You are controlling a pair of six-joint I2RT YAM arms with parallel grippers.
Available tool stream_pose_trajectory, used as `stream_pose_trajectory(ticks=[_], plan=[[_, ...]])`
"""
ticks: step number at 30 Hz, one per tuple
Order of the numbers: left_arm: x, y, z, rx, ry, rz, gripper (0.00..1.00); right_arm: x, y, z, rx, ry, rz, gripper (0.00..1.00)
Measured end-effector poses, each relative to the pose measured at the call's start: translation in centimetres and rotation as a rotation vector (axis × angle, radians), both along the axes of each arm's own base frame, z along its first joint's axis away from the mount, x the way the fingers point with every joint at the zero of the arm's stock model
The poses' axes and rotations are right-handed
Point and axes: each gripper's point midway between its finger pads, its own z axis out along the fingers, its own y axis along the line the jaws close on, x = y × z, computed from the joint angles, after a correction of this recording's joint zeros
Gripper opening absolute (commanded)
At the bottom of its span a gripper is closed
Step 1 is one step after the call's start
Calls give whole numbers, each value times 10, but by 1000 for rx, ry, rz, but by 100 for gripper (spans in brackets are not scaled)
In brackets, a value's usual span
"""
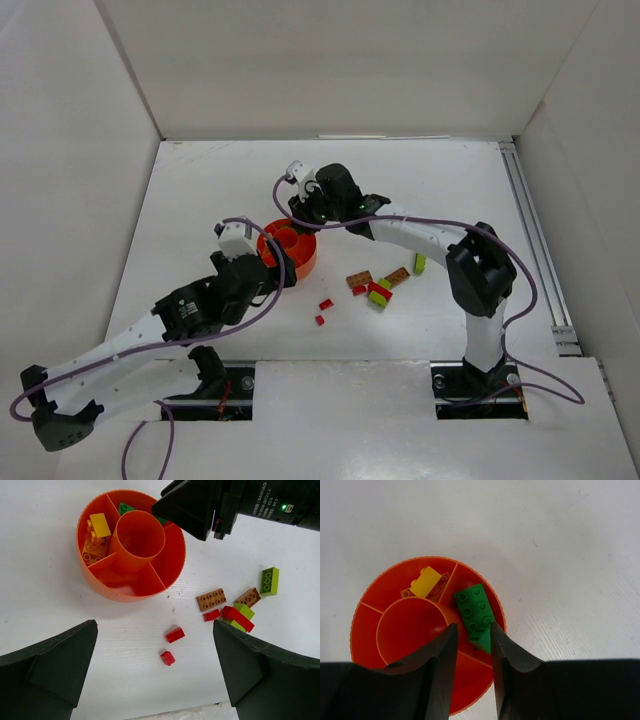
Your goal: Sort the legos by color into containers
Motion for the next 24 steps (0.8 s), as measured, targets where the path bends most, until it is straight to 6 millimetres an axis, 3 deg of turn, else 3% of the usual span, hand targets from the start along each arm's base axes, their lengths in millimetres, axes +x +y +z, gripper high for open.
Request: stream_pose_trajectory(ticks=[3, 9, 15, 19, 24], plan=[[1, -2, -4, 16, 9, -3, 100, 0, 1, 1, 4, 0, 3, 44], [1, -4, -9, 45, 20, -23, 100, 0, 0, 3, 3, -5, -3, 45], [1, -17, -10, 58, 21, -85, 100, -8, -25, 19, 3, -29, -44, 51], [2, -37, -17, 88, 35, -176, 100, -6, -69, 36, 24, -49, -115, 53], [1, -65, -44, 160, 96, -309, 98, -2, -164, 25, -44, -52, -346, 67]])
